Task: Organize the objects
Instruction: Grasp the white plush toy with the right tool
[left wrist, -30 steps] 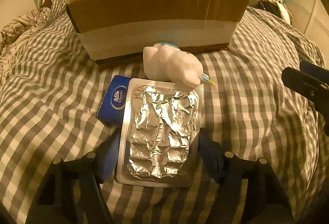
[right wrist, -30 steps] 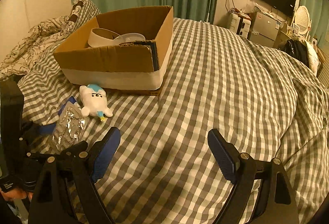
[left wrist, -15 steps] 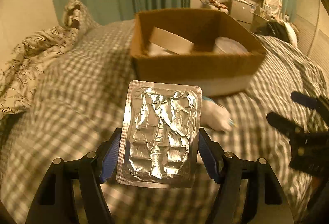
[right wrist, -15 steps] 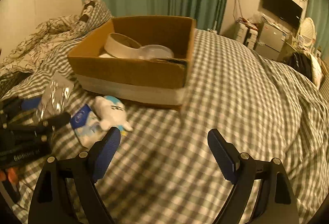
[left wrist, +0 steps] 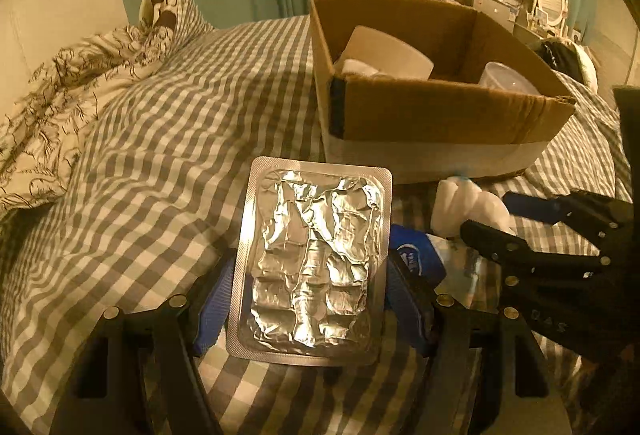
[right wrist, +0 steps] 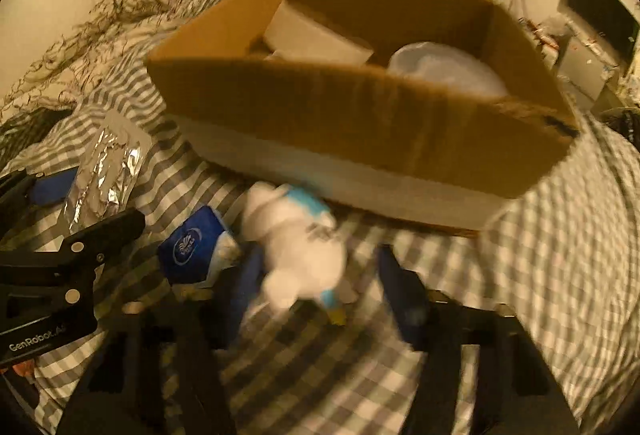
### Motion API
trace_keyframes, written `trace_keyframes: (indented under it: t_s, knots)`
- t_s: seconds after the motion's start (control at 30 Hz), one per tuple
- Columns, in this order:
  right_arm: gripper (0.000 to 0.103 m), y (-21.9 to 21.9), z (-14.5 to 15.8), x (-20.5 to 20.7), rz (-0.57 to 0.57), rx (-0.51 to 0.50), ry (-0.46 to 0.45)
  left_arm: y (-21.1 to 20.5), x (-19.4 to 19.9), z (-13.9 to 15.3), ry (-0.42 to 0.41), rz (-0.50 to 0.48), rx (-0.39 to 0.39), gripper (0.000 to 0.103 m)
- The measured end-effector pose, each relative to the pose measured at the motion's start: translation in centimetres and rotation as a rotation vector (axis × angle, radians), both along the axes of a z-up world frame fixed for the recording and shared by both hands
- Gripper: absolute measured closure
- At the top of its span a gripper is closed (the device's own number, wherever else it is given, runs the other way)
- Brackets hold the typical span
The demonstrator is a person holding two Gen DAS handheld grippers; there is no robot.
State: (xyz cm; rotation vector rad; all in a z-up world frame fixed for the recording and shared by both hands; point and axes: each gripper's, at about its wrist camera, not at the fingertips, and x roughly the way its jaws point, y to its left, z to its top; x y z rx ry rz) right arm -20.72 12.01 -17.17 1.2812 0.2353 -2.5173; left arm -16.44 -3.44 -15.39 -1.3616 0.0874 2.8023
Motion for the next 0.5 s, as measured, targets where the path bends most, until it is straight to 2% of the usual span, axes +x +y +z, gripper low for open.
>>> trace_keyframes:
  t_s: [0.07,0.27,0.5]
  knots:
    - [0.062,-0.6,-0.5,0.0,0.022,-0.005,-0.011,0.0,0.0,-0.3,-0.007,-0.002,0.001,0.031]
    - [0.062,-0.4,0.2,1.6,0.020,0.006,0.013,0.0,0.6,-0.1,0.000,-0.004,0.036,0.031]
    - [0.062,1.1,3.7,5.3,-0.009,0.006,0.080,0.3,1.9,1.8,0.023,-0.004,0.092,0.031]
